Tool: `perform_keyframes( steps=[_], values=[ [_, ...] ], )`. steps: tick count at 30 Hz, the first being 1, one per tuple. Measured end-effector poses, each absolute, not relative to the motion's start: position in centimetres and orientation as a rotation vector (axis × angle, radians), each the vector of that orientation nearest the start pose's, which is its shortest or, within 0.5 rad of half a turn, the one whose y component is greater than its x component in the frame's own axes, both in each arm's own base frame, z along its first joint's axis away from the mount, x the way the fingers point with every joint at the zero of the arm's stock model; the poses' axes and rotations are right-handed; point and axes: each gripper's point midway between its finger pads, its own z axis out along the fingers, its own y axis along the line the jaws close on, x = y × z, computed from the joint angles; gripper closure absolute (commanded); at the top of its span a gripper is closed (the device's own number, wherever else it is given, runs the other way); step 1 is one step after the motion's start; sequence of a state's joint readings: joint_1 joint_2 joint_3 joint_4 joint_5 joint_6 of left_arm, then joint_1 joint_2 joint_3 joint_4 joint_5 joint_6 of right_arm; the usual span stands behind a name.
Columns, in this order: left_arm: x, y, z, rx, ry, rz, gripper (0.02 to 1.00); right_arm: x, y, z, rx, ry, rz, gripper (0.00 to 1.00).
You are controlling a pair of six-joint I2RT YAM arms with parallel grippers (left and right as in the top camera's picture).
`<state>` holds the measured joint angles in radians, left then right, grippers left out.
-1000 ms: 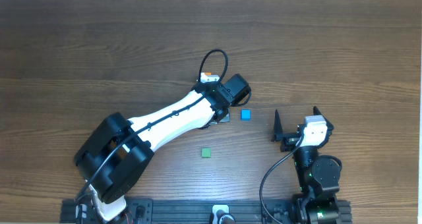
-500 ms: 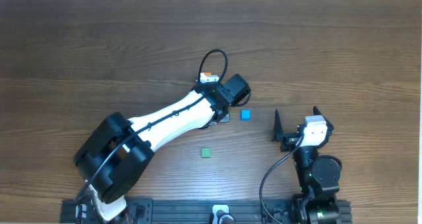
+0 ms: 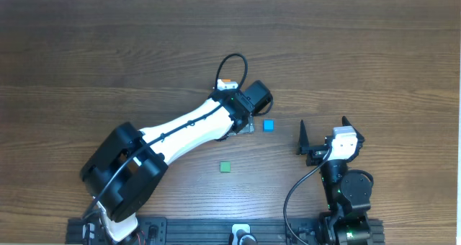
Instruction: Stack Cubes
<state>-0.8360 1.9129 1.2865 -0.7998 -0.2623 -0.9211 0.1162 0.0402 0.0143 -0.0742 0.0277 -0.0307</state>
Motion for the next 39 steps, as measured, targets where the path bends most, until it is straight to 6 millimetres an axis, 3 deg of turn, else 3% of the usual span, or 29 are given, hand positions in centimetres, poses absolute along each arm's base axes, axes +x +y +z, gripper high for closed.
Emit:
perform_keyframes(
  steps=[5,12,15,23,39],
  values=[
    [30.6,-24.1,4.0,-0.202,2.827,0.067,0.08,24.6,2.4,15.3,-0.101,1.668,0.042,0.009],
    [38.2,-25.4,9.8,-0.211,2.684,-0.088,0.121,24.6,2.4,15.3,-0.102,1.667,0.042,0.007],
    [40.6,-26.1,9.9,-0.187,2.663,-0.112,0.132,24.6,2.4,15.3,-0.101,1.668,0.042,0.007],
    [40.5,-26.2,3.8,-0.121,2.782,-0.035,0.174,24.6,2.4,15.3,-0.102,1.668,0.042,0.007],
    [40.7,-24.7,2.6,-0.152,2.844,-0.049,0.318,24.6,2.4,15.3,-0.101,1.668,0.042,0.007]
  ],
)
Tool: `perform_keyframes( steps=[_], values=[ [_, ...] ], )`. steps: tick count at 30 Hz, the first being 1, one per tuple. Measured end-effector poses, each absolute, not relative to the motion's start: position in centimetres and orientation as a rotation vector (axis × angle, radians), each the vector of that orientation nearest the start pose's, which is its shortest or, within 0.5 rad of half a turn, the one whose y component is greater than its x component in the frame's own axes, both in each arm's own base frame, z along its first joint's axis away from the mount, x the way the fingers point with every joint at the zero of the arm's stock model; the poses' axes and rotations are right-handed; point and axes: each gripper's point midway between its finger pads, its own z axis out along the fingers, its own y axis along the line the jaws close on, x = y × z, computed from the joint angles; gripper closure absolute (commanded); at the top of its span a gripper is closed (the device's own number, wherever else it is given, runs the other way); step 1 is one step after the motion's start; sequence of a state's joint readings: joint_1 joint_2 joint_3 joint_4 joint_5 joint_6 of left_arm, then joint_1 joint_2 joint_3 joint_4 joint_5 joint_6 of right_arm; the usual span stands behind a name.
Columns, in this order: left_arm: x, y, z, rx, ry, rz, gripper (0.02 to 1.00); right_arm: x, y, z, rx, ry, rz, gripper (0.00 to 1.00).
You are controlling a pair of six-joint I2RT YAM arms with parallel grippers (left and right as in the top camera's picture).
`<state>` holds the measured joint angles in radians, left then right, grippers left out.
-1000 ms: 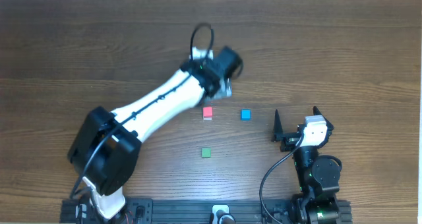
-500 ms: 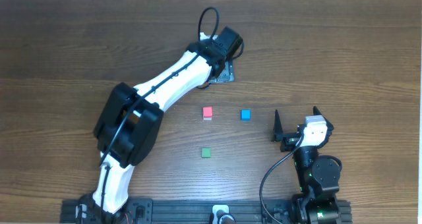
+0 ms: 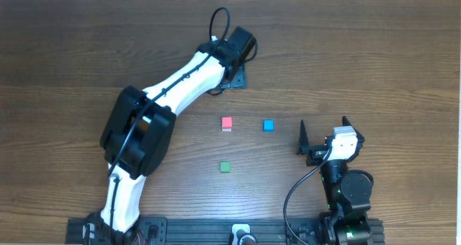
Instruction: Stack Cubes
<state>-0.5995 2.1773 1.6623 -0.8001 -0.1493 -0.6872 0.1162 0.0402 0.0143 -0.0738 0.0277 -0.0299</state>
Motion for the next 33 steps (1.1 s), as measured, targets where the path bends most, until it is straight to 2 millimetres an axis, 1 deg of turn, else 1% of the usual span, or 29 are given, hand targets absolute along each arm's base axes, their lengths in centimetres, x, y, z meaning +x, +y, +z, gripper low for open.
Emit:
perform_keyframes(
  steps=[9,14,18,20,23,30,33],
  values=[
    [40.6,-24.8,2.5,-0.102,2.858,-0.063,0.338,24.6,2.4,15.3,-0.101,1.668,0.042,0.009],
    [40.3,-24.9,1.6,-0.093,2.878,-0.054,0.364,24.6,2.4,15.3,-0.102,1.668,0.042,0.009],
    [40.2,-24.8,1.2,-0.086,2.886,-0.05,0.478,24.6,2.4,15.3,-0.101,1.668,0.042,0.009],
    [40.2,-24.9,1.2,-0.083,2.886,-0.051,0.566,24.6,2.4,15.3,-0.102,1.668,0.041,0.007],
    [40.3,-24.9,1.2,-0.077,2.884,-0.054,0.669,24.6,2.4,15.3,-0.102,1.668,0.041,0.007],
    [40.3,-24.9,1.2,-0.074,2.884,-0.053,0.836,24.6,2.4,15.3,-0.102,1.668,0.042,0.007],
    [40.3,-24.9,1.2,-0.071,2.883,-0.053,0.882,24.6,2.4,15.3,-0.102,1.668,0.042,0.009]
  ],
)
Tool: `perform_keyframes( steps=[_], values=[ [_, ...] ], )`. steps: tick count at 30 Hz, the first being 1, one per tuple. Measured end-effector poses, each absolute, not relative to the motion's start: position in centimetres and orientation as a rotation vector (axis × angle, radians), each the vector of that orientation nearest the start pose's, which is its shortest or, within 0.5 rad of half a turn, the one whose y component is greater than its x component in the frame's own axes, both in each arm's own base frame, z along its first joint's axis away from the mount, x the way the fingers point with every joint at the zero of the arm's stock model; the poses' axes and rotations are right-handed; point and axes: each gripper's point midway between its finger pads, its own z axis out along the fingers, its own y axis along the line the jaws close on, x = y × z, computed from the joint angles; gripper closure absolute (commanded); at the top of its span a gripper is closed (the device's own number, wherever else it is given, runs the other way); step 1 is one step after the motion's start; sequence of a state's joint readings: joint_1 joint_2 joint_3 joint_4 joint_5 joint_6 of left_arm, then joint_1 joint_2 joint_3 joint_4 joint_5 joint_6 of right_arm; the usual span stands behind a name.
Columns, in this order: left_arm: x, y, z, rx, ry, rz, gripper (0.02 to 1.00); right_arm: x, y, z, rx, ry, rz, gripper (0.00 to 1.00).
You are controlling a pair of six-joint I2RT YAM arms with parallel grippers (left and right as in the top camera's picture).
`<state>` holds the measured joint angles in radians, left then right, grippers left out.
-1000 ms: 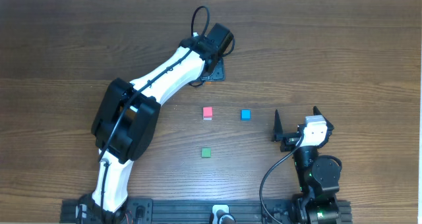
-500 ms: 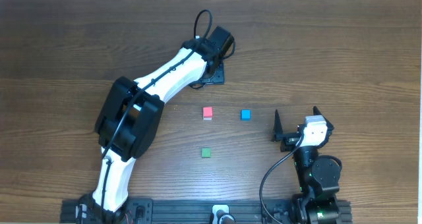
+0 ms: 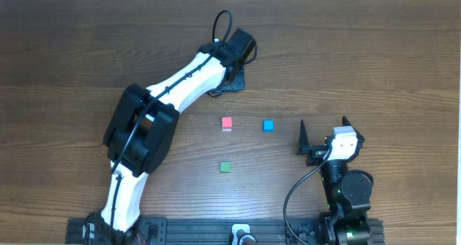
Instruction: Stack Cubes
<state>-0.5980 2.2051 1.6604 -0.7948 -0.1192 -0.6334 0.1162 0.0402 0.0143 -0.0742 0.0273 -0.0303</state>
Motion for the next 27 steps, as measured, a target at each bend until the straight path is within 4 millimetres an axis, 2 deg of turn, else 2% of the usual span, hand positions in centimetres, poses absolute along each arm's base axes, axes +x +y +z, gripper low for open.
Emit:
perform_keyframes(
  steps=[6,13,15,19,23,25,27],
  values=[
    [40.2,-24.9,1.2,-0.069,2.884,-0.053,0.976,24.6,2.4,15.3,-0.101,1.668,0.042,0.009],
    [39.1,-24.9,1.9,-0.05,2.907,-0.033,0.976,24.6,2.4,15.3,-0.101,1.668,0.042,0.007],
    [38.3,-25.0,3.1,-0.051,2.91,-0.032,0.978,24.6,2.4,15.3,-0.101,1.668,0.042,0.009],
    [36.1,-25.0,7.1,-0.075,2.904,-0.033,0.974,24.6,2.4,15.3,-0.101,1.668,0.042,0.007],
    [34.1,-26.3,10.5,-0.067,2.861,-0.071,0.976,24.6,2.4,15.3,-0.102,1.668,0.042,0.009],
    [33.2,-27.4,11.3,-0.062,2.837,-0.094,0.976,24.6,2.4,15.3,-0.102,1.668,0.041,0.009],
    [32.2,-27.8,11.3,-0.07,2.833,-0.098,0.976,24.6,2.4,15.3,-0.101,1.667,0.042,0.009]
  ],
)
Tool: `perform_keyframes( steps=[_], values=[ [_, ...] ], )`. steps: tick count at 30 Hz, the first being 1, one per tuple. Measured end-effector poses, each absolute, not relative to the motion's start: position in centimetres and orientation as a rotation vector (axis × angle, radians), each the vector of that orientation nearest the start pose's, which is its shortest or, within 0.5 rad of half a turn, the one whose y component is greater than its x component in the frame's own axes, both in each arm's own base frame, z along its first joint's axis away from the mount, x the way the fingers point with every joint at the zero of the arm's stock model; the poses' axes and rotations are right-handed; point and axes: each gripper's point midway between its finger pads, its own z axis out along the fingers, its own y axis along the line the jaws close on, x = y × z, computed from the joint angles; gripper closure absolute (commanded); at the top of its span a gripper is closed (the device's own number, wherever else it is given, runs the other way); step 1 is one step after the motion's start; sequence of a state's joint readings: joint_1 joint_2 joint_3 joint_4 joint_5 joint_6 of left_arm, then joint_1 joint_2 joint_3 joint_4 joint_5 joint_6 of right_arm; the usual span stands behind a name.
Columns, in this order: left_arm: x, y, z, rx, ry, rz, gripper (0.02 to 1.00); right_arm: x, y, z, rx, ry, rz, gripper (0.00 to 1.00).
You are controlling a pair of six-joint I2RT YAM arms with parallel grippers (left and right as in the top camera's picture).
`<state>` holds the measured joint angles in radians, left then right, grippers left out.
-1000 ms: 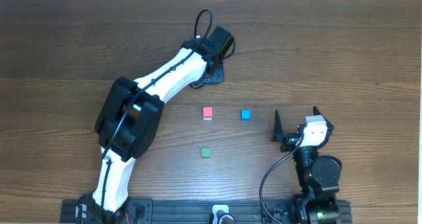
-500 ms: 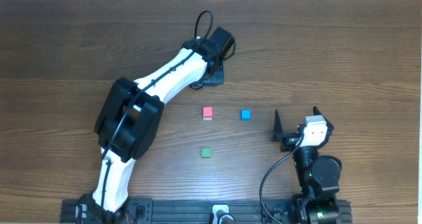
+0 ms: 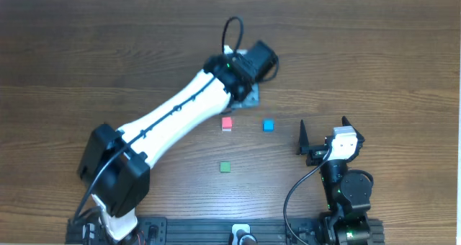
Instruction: Stack Cubes
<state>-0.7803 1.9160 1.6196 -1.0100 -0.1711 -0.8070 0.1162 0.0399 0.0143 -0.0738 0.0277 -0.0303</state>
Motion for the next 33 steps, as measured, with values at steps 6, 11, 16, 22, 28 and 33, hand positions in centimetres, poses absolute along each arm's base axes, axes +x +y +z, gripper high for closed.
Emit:
perform_keyframes(
  steps=[6,11,16,22,28,33],
  values=[
    [29.5,-26.8,9.0,-0.112,2.856,-0.071,0.976,24.6,2.4,15.3,-0.101,1.668,0.043,0.007],
    [28.6,-25.6,7.4,-0.147,2.875,-0.023,0.976,24.6,2.4,15.3,-0.101,1.668,0.042,0.007],
    [28.2,-25.2,6.6,-0.156,2.882,-0.006,0.978,24.6,2.4,15.3,-0.101,1.667,0.042,0.007],
    [28.5,-25.5,6.8,-0.161,2.87,-0.026,0.978,24.6,2.4,15.3,-0.102,1.668,0.041,0.007],
    [28.5,-25.5,6.8,-0.161,2.87,-0.027,0.978,24.6,2.4,15.3,-0.101,1.668,0.042,0.007],
    [28.5,-25.5,6.7,-0.161,2.87,-0.027,0.976,24.6,2.4,15.3,-0.102,1.668,0.042,0.007]
  ],
)
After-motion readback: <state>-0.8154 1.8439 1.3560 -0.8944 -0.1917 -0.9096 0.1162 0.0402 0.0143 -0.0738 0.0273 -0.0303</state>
